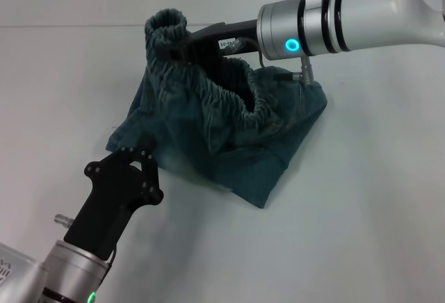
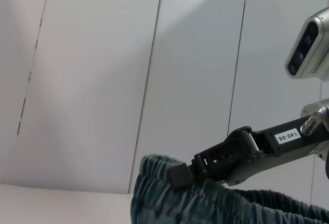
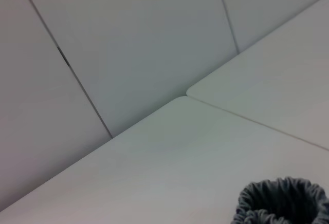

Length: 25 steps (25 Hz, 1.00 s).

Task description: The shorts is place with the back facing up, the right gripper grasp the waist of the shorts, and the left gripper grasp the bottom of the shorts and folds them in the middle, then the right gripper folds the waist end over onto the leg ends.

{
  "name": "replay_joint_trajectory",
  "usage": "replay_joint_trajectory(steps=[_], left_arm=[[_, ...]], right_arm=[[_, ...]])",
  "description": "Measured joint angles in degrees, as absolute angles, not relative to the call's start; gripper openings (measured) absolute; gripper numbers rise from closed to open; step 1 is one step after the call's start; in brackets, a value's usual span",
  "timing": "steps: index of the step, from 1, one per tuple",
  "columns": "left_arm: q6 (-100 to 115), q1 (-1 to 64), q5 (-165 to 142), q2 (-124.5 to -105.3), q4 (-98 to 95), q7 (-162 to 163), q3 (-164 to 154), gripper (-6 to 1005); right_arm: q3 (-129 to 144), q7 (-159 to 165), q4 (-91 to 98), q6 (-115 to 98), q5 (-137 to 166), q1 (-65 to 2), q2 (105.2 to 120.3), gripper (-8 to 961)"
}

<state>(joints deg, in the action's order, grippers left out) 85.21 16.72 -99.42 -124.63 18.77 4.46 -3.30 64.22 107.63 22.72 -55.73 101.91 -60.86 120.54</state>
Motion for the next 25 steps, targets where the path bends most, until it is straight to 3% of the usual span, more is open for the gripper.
replay_joint_trajectory(steps=[2,12,18,25], left_arm=[[85.16,16.83,-99.42,-124.63,18.77,4.46,-3.4,1],[84.72,17.18,-99.46,-124.63,18.81,4.48,-3.87,0],[84.74,17.47,-99.93,-124.62,18.71,4.48,-3.95,0],[83.24,20.54,-102.98,-124.32,15.63,5.38,-4.09,1]], right_arm=[[64.76,107.58,23.19,-56.17,101.75,-60.85,120.6,121],[66.04,106.81,27.31,-60.33,101.31,-58.59,120.19,505],[65.33,102.78,42.82,-68.21,98.88,-43.79,119.79,658],[61.58,80.81,43.15,-71.94,85.81,-27.21,119.7,790]])
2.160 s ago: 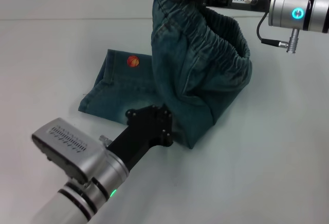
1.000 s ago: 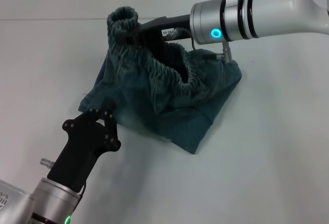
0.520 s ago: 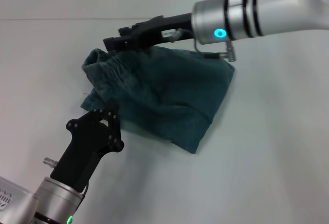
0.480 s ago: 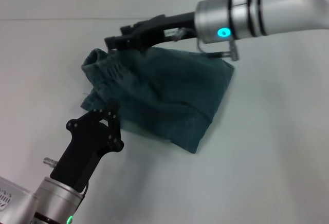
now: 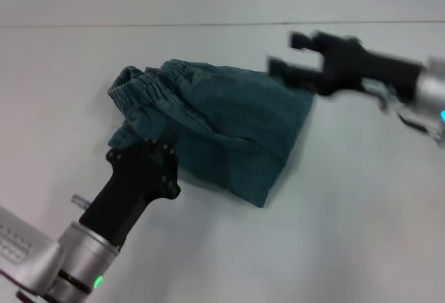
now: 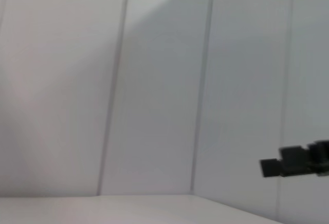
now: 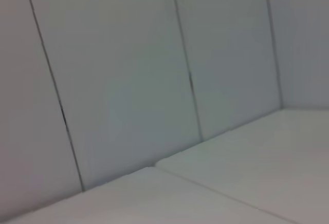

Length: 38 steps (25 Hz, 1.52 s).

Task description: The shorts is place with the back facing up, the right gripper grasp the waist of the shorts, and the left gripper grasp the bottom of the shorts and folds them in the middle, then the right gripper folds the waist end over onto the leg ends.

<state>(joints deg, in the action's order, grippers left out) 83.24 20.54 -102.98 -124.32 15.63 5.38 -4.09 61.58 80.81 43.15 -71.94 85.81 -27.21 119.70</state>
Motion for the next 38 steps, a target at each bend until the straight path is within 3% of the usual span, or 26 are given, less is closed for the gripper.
replay_joint_trajectory(steps=[7,12,23,31,38], left_arm=[[83.73,24.17,-109.22,-123.93,-2.94,28.33,-9.73,84],[86.75,24.09,-110.61,-124.11,-14.5,38.2,-19.17,154],[88.65,23.85,-111.38,-124.19,-26.13,50.39,-29.83,615],[88.47,24.09,-110.92,-124.27,-26.22,50.57,-29.65,843],[88.27,24.16,-110.77,-124.38,-26.0,50.63,-29.68,946]], right_arm=[[61.94,66.88,40.83,-75.26,88.38,-19.39,119.63,812],[62.0,62.53,39.64,-76.69,89.37,-17.47,119.91,933],[62.2,61.75,36.02,-78.17,89.34,-17.93,120.08,957],[62.23,61.59,35.05,-78.19,89.2,-18.15,120.15,957],[62.23,61.56,34.83,-78.46,88.76,-17.98,120.25,957]])
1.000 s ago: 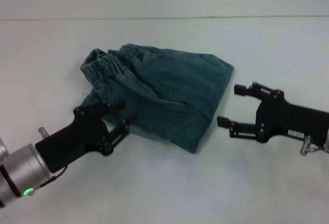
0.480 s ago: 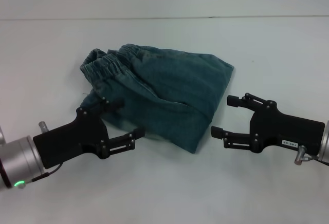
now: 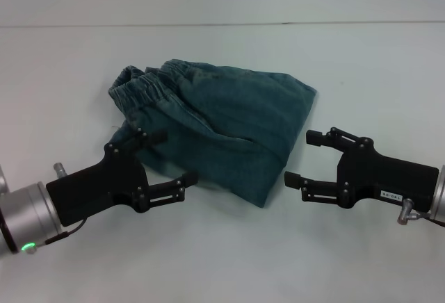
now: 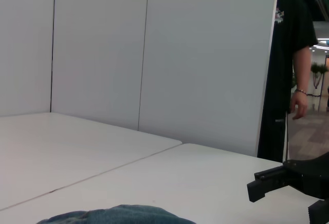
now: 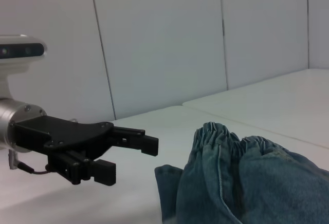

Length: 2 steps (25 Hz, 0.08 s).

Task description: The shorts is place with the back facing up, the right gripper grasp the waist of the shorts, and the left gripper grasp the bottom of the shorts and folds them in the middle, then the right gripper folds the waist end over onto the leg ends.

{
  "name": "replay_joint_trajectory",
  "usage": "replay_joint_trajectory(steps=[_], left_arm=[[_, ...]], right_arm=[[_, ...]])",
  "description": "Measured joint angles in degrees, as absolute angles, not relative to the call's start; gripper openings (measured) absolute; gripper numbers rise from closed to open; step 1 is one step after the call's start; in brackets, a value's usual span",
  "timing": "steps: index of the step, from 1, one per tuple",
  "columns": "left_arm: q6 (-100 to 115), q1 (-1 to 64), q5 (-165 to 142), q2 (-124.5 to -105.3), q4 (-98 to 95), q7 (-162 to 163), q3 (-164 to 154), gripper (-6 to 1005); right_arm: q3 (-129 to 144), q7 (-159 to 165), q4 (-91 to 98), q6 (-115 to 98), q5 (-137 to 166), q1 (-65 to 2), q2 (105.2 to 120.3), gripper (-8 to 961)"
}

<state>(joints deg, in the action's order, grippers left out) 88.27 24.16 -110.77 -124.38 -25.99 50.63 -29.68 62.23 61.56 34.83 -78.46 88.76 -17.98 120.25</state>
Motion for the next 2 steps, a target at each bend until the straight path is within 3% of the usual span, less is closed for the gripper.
replay_joint_trajectory(steps=[2], left_arm=[[88.19,24.14,-110.76,-124.38,-26.0,50.64,-29.78,946]], right_arm=[[62.23,61.53,34.82,-78.63,88.65,-17.9,120.25,957]])
